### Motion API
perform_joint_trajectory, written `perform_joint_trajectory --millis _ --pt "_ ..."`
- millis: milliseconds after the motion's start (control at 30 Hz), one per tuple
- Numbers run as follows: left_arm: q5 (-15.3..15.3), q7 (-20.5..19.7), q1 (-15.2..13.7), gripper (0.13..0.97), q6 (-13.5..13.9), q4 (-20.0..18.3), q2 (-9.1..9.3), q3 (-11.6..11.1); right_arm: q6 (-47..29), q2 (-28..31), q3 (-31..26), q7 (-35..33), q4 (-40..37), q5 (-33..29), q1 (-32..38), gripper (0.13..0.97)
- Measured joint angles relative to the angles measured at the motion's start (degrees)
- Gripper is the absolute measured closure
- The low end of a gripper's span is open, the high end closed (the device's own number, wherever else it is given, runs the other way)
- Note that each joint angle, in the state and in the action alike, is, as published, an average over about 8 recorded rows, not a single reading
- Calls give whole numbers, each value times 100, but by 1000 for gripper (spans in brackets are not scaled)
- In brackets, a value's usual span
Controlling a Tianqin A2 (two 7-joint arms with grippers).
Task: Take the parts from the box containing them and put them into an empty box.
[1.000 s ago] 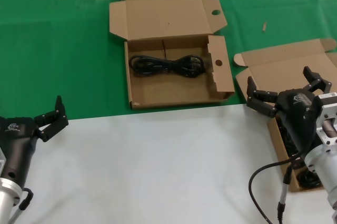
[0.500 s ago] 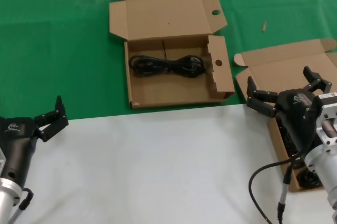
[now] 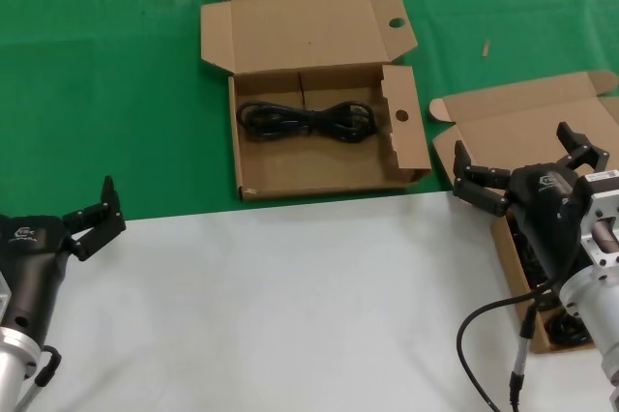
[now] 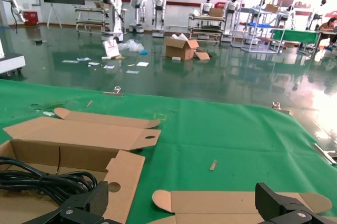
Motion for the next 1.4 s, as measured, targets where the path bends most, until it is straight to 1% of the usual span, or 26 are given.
perform_joint_trajectory --millis 1400 --pt "0 0 0 132 0 0 0 0 0 0 0 0 0 0 0 129"
